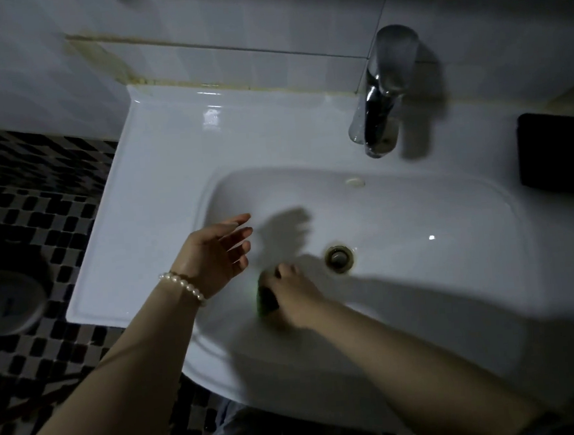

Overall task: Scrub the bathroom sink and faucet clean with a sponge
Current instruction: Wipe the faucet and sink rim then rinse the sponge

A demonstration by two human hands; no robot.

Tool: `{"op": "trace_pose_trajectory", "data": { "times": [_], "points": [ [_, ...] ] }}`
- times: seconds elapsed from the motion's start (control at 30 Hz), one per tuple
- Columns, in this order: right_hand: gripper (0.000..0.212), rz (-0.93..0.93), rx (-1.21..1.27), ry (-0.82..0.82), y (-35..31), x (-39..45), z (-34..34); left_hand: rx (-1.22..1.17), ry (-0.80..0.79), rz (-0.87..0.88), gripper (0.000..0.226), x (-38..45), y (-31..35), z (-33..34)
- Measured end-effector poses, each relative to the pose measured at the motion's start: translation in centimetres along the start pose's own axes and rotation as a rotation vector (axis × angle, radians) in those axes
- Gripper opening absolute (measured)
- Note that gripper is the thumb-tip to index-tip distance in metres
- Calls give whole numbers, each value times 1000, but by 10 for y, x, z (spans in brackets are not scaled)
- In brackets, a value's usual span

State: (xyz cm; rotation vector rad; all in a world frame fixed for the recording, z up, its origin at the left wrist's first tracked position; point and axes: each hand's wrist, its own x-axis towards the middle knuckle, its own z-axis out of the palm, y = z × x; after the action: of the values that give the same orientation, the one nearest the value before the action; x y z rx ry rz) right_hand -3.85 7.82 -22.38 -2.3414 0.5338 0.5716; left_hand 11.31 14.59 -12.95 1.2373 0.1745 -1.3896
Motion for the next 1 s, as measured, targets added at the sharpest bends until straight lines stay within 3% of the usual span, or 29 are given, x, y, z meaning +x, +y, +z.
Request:
{"op": "trace_pose_trajectory", "data": {
  "times": [0.07,0.13,0.2,0.27,0.33,0.4,0.47,0.57,0.63,0.7,0.83,0.9,1.0],
  "points": [
    [54,-11,-12,-161,24,-26,-11,18,-5,-18,31,2,-1,6],
    [42,86,-84,-218,60,-57,-27,38,-9,-35,33,4,-3,14],
    [24,242,-317,-75,99,-88,-44,74,-16,-53,34,6,-4,27],
    [28,479,-535,113,130,-116,-61,132,-46,-89,33,5,-9,46],
    [33,651,-578,146,137,-123,-69,198,-56,-130,27,8,-18,58],
    [37,731,-531,54,129,-124,-70,257,-84,-168,24,9,-28,76],
    [40,731,-320,-122,116,-127,-73,329,-116,-195,26,9,-37,97],
    [27,699,623,-259,101,-142,-93,454,-155,-224,35,8,-48,127],
    [16,665,1240,-173,94,-158,-106,508,-178,-227,26,10,-56,146],
    [23,566,1655,10,96,-172,-116,544,-184,-213,20,12,-61,162],
    [27,445,1971,460,119,-199,-137,524,-330,-229,46,6,-66,209],
    [30,412,2004,597,134,-211,-146,558,-409,-185,44,2,-71,237],
    [27,357,1989,829,158,-226,-162,523,-376,-80,34,5,-81,285]
  ]
}}
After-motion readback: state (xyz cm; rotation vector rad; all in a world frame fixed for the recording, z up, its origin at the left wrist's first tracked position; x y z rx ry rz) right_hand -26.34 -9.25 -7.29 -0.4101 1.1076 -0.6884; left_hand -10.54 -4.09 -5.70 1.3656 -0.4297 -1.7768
